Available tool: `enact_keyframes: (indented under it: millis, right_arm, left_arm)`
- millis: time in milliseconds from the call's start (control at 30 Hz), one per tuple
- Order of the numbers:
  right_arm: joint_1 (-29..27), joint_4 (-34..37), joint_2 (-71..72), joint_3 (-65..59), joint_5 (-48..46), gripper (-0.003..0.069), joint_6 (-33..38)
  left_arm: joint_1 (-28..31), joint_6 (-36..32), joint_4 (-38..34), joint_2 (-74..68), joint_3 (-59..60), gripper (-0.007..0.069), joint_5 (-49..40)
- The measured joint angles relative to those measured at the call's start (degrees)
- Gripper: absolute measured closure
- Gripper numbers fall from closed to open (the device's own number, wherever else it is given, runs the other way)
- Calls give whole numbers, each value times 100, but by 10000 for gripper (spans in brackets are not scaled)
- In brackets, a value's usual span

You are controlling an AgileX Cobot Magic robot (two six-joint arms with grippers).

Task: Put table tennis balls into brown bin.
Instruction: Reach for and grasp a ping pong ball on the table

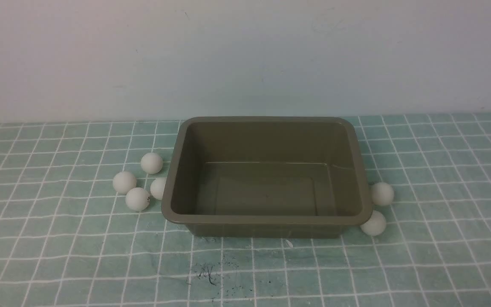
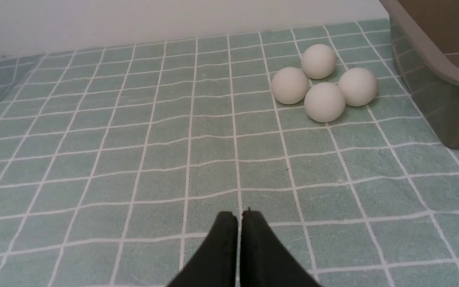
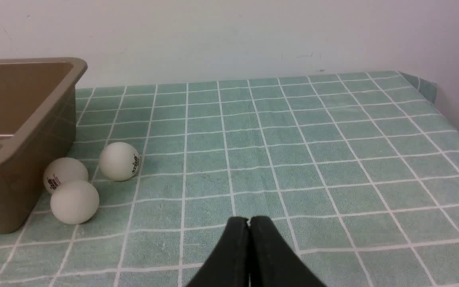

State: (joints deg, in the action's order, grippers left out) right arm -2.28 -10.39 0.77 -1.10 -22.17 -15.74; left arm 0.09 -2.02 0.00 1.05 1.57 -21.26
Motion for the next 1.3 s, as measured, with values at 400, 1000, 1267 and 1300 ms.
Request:
enact_keyframes:
  millis: [400,1000,1267,1300]
  right_arm:
    - [0,0,0,0,0,673,0]
    - [0,0,0,0,0,673,-52]
    - [0,-59,0,0,10,673,-52]
    - [0,-65,0,-7,50,673,-73]
  left_arm:
    - [0,0,0,0,0,628,0]
    - [0,578,-670,0,2,628,1082]
    - [0,1049,-1588,0,2,628,3710]
    - [0,1072,-1635,0,2,628,4183]
